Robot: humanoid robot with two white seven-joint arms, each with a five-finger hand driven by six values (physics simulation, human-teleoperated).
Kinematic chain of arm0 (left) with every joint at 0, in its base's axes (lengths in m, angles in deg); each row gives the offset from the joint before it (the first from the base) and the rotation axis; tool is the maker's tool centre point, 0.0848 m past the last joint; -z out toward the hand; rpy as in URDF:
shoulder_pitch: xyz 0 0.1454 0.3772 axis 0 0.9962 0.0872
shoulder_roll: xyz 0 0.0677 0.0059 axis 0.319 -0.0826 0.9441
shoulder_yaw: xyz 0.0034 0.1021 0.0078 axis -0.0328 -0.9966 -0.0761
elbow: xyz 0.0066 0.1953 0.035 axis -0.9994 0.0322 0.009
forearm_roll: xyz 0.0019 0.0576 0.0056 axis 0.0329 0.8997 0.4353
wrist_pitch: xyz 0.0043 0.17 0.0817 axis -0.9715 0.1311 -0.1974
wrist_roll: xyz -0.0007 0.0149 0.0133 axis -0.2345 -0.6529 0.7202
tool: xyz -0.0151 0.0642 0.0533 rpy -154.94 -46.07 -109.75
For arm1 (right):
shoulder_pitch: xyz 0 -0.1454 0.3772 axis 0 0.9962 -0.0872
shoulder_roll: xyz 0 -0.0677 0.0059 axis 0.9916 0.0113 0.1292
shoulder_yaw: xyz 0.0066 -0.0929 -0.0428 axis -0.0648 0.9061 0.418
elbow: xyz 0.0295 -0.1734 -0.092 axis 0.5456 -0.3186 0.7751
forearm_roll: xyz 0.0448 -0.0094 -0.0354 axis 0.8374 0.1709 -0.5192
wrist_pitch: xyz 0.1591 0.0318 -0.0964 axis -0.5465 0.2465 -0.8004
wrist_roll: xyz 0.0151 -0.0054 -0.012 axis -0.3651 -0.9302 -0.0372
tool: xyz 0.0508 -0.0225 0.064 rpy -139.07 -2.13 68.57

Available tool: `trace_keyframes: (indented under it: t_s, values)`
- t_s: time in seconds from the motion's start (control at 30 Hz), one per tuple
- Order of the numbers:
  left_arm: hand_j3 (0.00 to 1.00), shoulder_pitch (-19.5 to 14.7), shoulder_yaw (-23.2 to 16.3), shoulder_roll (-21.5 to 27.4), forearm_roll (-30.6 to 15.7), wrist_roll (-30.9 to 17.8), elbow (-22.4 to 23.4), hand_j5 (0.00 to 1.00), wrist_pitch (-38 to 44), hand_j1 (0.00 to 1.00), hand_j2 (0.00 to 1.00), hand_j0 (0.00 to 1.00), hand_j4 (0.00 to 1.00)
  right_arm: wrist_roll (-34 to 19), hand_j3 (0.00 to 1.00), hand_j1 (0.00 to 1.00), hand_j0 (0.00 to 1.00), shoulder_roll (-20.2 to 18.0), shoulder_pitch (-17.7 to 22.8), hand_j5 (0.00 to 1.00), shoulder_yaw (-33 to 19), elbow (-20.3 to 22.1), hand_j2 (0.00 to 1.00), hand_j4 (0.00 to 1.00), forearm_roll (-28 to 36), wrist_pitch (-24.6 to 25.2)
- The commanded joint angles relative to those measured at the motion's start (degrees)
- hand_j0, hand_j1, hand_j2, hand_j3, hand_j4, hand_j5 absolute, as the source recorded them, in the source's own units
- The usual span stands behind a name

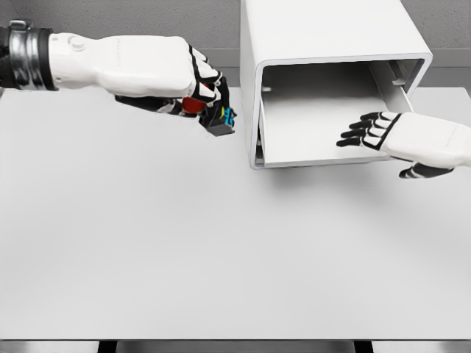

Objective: Slide open multi-storey tabletop storage cabinets and put open load switch and slide close multi-storey tabletop storage cabinets

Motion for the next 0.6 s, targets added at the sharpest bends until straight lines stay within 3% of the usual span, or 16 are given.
trace_keyframes:
  t_s: [0.0,0.3,0.53,0.57]
  values:
    - [0.39,0.0,0.3,-3.0,-0.1,0.1,0.0,0.39,0.2,0.39,0.39,0.39,0.39,0.0,1.00,1.00,1.00,-0.6,0.1,1.00,-1.7,0.0,1.00,1.00,3.3,0.2]
    - [0.38,-2.6,0.5,-11.9,1.7,0.1,0.1,0.38,0.2,0.38,0.38,0.38,0.38,0.0,1.00,1.00,1.00,-1.3,0.4,1.00,-5.8,0.1,1.00,1.00,7.9,0.2]
    - [0.39,-3.7,1.5,-17.9,10.7,0.1,0.5,0.39,0.2,0.39,0.39,0.39,0.39,0.0,1.00,1.00,1.00,-4.6,5.5,1.00,-15.7,0.1,1.00,1.00,14.7,0.2]
    - [0.39,-4.0,1.4,-19.0,13.8,0.1,0.5,0.39,0.2,0.39,0.39,0.39,0.39,0.0,1.00,1.00,1.00,-4.7,6.0,1.00,-17.4,0.1,1.00,1.00,14.8,0.2]
